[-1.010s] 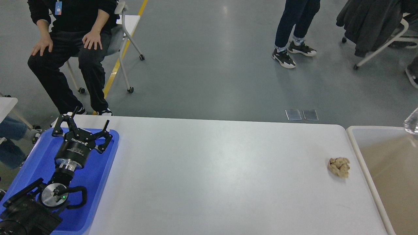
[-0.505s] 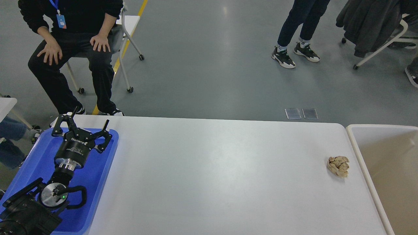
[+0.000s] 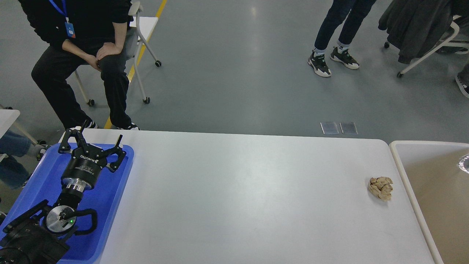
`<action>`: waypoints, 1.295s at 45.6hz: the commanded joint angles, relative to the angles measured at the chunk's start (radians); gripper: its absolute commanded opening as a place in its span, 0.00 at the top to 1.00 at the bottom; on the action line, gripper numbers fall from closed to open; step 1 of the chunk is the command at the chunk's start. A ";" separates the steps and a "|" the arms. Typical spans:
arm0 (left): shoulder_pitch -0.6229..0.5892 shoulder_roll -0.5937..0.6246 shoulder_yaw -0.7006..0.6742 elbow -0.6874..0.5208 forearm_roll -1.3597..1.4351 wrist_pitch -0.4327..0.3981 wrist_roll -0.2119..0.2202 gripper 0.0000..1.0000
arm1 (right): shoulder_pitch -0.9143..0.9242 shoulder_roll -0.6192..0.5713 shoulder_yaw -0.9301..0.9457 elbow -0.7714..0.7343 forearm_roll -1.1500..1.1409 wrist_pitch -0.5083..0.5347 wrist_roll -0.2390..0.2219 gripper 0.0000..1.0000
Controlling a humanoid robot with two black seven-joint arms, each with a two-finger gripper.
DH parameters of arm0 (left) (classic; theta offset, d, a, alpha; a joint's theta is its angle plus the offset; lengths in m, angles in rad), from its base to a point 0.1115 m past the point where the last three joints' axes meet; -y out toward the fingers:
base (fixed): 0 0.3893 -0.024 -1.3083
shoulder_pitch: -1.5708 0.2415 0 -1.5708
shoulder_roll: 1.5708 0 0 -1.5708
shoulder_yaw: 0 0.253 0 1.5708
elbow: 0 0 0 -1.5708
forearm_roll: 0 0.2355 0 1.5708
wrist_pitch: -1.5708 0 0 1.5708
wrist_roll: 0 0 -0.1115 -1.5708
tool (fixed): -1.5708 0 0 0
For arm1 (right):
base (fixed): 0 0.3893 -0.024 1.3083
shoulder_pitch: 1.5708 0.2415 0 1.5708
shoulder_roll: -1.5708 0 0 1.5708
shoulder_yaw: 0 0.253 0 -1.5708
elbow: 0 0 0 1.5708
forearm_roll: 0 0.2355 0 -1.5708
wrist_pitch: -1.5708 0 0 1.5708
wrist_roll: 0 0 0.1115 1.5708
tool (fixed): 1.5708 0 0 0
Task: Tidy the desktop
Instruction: 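Lower the foil tray into the white bin and release it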
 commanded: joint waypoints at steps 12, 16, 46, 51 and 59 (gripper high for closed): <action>0.000 0.000 -0.002 0.001 0.000 0.000 0.000 0.01 | -0.264 0.292 0.231 -0.331 0.057 -0.041 -0.002 1.00; 0.001 0.000 -0.002 0.001 0.000 0.001 0.000 0.01 | -0.285 0.318 0.268 -0.337 0.071 -0.085 -0.001 1.00; 0.000 0.000 -0.002 0.000 0.000 0.000 0.000 0.01 | -0.288 0.429 0.383 -0.336 0.115 -0.209 -0.002 1.00; 0.000 0.000 -0.002 0.000 0.000 0.001 0.000 0.01 | -0.293 0.427 0.383 -0.337 0.114 -0.209 -0.001 1.00; 0.001 0.000 -0.002 0.000 0.000 0.001 0.000 0.01 | -0.296 0.426 0.371 -0.337 0.112 -0.257 -0.001 0.81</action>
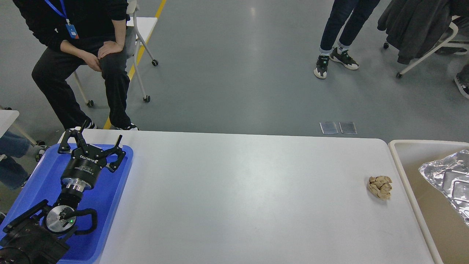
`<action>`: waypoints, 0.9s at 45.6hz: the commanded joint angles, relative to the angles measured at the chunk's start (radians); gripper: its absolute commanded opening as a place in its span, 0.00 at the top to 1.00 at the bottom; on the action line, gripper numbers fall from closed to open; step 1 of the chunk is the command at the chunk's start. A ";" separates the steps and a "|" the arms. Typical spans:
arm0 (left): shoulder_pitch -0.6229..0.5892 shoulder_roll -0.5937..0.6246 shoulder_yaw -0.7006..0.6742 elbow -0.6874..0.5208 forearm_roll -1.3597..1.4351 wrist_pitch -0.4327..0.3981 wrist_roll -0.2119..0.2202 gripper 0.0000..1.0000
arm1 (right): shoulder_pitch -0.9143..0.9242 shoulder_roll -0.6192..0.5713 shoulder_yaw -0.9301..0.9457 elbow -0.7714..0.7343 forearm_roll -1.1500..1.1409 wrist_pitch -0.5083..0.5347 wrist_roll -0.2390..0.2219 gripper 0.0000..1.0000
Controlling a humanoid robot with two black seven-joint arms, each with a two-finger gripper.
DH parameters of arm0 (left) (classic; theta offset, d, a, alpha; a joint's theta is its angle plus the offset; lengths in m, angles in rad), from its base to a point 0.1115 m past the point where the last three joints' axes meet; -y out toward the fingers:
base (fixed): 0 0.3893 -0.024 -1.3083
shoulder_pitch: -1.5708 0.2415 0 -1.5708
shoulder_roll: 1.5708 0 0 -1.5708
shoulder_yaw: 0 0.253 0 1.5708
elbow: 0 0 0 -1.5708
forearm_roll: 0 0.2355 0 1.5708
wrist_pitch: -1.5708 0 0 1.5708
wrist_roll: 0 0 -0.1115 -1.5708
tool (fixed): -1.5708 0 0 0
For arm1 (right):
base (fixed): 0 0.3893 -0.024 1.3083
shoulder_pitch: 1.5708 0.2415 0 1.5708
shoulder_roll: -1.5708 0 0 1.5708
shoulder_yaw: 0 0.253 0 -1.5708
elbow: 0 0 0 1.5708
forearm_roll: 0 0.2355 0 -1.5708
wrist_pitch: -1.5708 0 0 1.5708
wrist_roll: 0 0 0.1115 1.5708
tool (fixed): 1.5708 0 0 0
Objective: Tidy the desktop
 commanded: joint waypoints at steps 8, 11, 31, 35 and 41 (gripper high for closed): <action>-0.001 0.000 0.000 0.000 0.000 -0.001 0.000 0.01 | -0.013 0.002 -0.002 0.013 0.002 -0.107 0.002 0.00; -0.001 0.000 0.000 0.000 0.000 -0.001 0.000 0.01 | -0.015 -0.001 -0.002 0.013 0.002 -0.107 0.002 0.00; -0.001 0.000 0.000 0.000 0.000 0.001 0.000 0.01 | 0.025 -0.058 -0.001 0.019 0.000 -0.070 -0.001 0.00; -0.001 0.000 0.000 0.000 0.000 -0.001 0.000 0.01 | 0.048 -0.060 0.001 0.025 0.000 -0.064 -0.001 0.00; -0.001 0.000 0.000 0.000 0.000 0.001 0.000 0.01 | 0.080 -0.106 -0.008 0.097 -0.001 -0.050 -0.003 0.00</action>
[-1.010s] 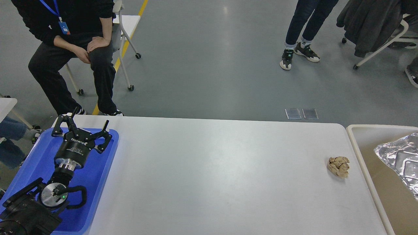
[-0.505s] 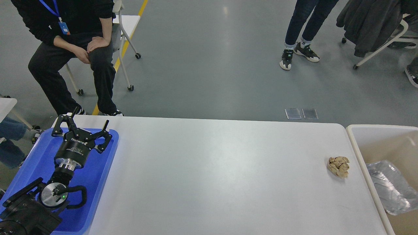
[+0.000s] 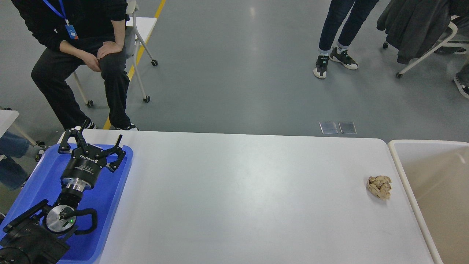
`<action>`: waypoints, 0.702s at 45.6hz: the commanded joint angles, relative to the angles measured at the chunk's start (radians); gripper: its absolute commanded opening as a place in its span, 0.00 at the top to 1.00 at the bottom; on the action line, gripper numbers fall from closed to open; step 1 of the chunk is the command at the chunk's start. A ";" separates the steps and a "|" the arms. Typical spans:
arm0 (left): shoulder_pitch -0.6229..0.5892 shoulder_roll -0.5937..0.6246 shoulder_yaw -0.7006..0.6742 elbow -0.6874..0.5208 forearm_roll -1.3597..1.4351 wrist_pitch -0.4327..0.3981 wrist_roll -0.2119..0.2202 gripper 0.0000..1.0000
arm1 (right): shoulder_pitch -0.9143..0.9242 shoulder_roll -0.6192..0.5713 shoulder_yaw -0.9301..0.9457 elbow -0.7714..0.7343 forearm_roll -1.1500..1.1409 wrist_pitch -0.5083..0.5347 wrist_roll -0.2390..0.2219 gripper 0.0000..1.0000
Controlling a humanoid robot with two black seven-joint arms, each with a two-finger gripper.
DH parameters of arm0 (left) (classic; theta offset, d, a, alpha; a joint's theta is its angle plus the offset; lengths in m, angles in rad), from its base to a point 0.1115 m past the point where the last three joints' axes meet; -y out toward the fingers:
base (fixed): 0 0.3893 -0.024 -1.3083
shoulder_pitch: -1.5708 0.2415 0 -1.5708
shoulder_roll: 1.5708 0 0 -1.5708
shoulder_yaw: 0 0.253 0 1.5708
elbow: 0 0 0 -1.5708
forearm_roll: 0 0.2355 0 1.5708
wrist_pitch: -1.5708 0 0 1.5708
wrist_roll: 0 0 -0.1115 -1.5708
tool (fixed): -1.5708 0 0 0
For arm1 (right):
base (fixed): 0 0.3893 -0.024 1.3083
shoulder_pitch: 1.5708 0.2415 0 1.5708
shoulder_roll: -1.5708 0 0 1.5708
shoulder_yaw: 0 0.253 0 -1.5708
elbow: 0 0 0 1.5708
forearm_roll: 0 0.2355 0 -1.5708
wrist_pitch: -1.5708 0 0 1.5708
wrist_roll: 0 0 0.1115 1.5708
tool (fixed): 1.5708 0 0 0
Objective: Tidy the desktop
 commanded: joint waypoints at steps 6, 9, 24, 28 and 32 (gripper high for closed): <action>0.000 0.000 0.000 0.000 0.000 0.000 0.000 0.01 | 0.087 -0.124 -0.021 0.128 -0.019 0.049 -0.004 0.00; 0.000 0.000 0.000 0.000 0.000 0.000 0.000 0.01 | 0.122 -0.154 -0.047 0.166 -0.019 0.092 -0.004 0.00; 0.000 0.000 0.000 0.000 0.000 0.000 0.000 0.01 | 0.490 -0.369 -0.457 0.623 -0.019 0.141 -0.042 0.00; -0.002 0.000 0.002 0.000 0.000 0.000 0.000 0.01 | 0.631 -0.368 -0.629 0.709 -0.008 0.150 -0.045 0.00; 0.000 0.000 0.002 0.000 0.000 0.000 0.000 0.01 | 0.739 -0.348 -0.731 0.760 -0.007 0.153 -0.045 0.00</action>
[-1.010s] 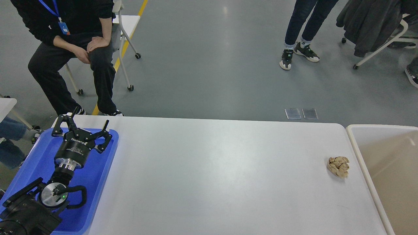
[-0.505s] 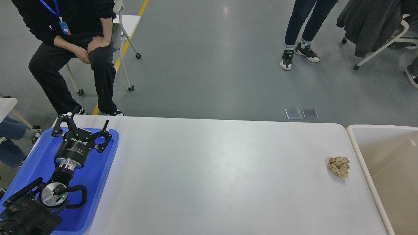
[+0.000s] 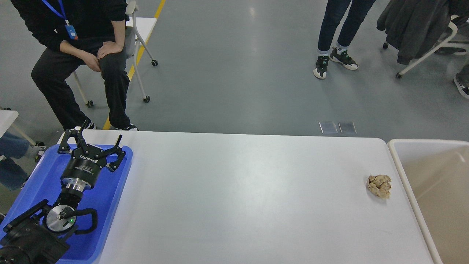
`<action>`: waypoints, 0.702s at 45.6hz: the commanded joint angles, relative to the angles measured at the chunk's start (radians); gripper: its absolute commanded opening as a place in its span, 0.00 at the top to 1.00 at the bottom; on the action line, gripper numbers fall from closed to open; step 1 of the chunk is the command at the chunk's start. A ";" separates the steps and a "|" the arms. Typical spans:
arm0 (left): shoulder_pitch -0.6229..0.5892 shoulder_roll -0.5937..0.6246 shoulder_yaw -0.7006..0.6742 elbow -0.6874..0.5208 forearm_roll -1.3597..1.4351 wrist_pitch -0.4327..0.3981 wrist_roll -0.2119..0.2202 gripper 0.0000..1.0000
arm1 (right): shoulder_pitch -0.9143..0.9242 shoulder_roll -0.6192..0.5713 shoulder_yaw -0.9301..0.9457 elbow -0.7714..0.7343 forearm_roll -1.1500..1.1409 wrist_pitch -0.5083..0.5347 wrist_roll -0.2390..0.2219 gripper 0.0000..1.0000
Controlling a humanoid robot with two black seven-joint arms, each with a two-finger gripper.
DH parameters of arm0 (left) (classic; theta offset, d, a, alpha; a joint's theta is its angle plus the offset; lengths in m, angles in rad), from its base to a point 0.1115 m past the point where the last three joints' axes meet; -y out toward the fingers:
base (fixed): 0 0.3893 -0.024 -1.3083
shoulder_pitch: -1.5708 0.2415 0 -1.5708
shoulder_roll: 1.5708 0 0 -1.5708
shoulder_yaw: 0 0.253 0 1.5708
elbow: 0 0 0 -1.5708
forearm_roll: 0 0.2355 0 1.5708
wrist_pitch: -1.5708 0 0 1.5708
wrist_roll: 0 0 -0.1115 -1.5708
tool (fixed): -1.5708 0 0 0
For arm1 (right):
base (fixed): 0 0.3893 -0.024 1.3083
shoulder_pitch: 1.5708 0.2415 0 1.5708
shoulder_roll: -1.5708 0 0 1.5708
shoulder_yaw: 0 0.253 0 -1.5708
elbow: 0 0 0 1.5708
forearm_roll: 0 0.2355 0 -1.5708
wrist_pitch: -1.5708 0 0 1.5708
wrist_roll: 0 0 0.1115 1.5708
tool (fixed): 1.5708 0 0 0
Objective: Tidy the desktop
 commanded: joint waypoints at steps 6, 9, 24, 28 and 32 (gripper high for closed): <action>0.000 0.000 0.001 0.000 0.000 -0.001 0.000 0.01 | 0.357 0.011 -0.341 0.231 0.008 0.038 -0.012 0.00; -0.001 0.000 0.001 0.000 0.000 -0.001 0.000 0.01 | 0.382 0.019 -0.341 0.231 0.008 0.047 -0.012 0.00; -0.001 0.000 0.001 0.000 0.000 -0.001 0.002 0.01 | 0.613 0.161 -0.609 0.265 -0.006 0.197 -0.011 0.00; 0.000 0.000 0.001 0.000 0.000 -0.001 0.001 0.01 | 0.723 0.249 -0.764 0.295 0.011 0.268 0.000 0.00; -0.001 0.000 0.001 0.000 0.000 -0.001 0.001 0.01 | 0.790 0.281 -0.784 0.337 0.012 0.317 0.000 0.00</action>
